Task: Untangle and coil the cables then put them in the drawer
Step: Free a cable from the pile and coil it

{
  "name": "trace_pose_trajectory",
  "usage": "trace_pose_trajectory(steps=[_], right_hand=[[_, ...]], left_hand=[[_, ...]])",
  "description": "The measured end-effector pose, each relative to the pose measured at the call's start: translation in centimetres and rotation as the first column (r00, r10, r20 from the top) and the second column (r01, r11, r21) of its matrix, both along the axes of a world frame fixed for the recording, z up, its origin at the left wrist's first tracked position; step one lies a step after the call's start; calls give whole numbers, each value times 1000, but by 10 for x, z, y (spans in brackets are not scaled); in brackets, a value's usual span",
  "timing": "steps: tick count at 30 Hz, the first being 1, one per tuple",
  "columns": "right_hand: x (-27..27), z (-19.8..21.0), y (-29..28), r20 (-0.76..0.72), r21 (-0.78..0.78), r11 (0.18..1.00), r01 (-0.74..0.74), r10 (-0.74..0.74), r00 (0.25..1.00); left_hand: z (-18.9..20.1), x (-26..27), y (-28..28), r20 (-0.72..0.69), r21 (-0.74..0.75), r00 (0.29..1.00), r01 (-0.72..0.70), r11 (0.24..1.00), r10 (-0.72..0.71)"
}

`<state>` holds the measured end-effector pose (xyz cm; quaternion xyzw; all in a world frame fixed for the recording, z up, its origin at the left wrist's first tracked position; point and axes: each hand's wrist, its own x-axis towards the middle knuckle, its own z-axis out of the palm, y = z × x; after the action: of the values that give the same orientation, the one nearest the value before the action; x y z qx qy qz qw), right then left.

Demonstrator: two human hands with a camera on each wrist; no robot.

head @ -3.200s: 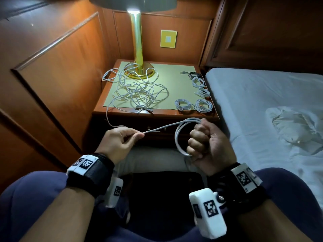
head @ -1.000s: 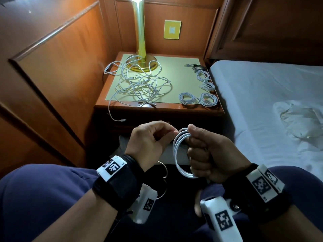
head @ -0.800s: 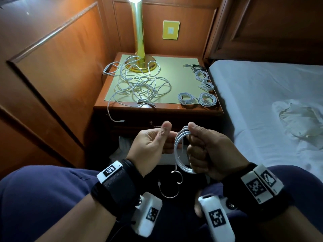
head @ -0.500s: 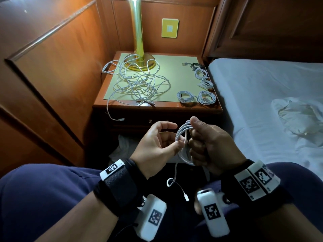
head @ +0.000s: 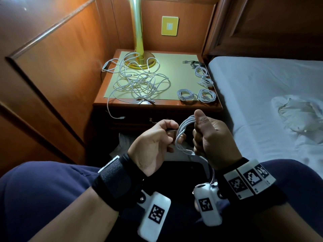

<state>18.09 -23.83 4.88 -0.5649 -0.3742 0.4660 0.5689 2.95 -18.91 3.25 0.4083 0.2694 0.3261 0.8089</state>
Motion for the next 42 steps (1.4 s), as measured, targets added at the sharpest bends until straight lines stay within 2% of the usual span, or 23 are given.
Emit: trace_pose_trajectory(steps=[2,4,6,8,10,12,14,16,18,20,23,26,28,32,39,42], right_hand=[[1,-4,1,75,14,1000,2,-3,997],[2,-6,2,120,18,1000,10,-12,993],[3,-6,2,94,3,1000,18,-18,995],[2,-4,2,27,-2,1000,4,-4,1000],[2,-1,2,-7,2,1000,-7,7,1000],[2,2,2,-58,-6,1000,-13,12,998],[5,4,2,-151,-23,1000,-19,16,988],[7,7,2,-233,-50,998,-26,14,972],[9,9,1,-275,-70,997,-44,24,961],[10,12,-2,-284,-76,995,-63,39,958],[9,14,-3,-319,-99,992,-83,47,946],[9,13,-3,-382,-125,989,-74,21,924],[11,12,-2,-428,-132,989,-70,7,904],[14,12,-2,-472,-141,989,-44,-28,881],[11,16,-3,-504,-154,988,13,-90,859],[6,19,-3,-542,-137,989,48,-116,832]], left_hand=[[-2,3,-2,-101,142,994,-36,989,50],[-7,4,-4,-198,326,974,-38,945,108],[-13,3,-4,-264,456,942,-67,887,207],[-16,-1,-2,-326,589,877,-104,802,352],[-17,-2,0,-321,641,835,-157,751,448],[-15,0,1,-273,563,846,-246,789,458],[-7,1,-1,-211,346,906,-281,895,366],[0,0,-1,-116,105,965,-221,970,233],[6,-4,3,-35,-14,987,-157,988,156],[9,-8,9,-56,-4,988,-145,989,144],[7,-11,15,-143,159,974,-155,975,178],[0,-12,17,-134,266,961,-201,943,243],[-4,-14,18,-69,244,960,-248,938,271],[-7,-17,18,39,96,959,-282,955,280],[-6,-13,15,50,58,943,-333,941,330],[-16,-5,5,30,52,958,-286,957,285]])
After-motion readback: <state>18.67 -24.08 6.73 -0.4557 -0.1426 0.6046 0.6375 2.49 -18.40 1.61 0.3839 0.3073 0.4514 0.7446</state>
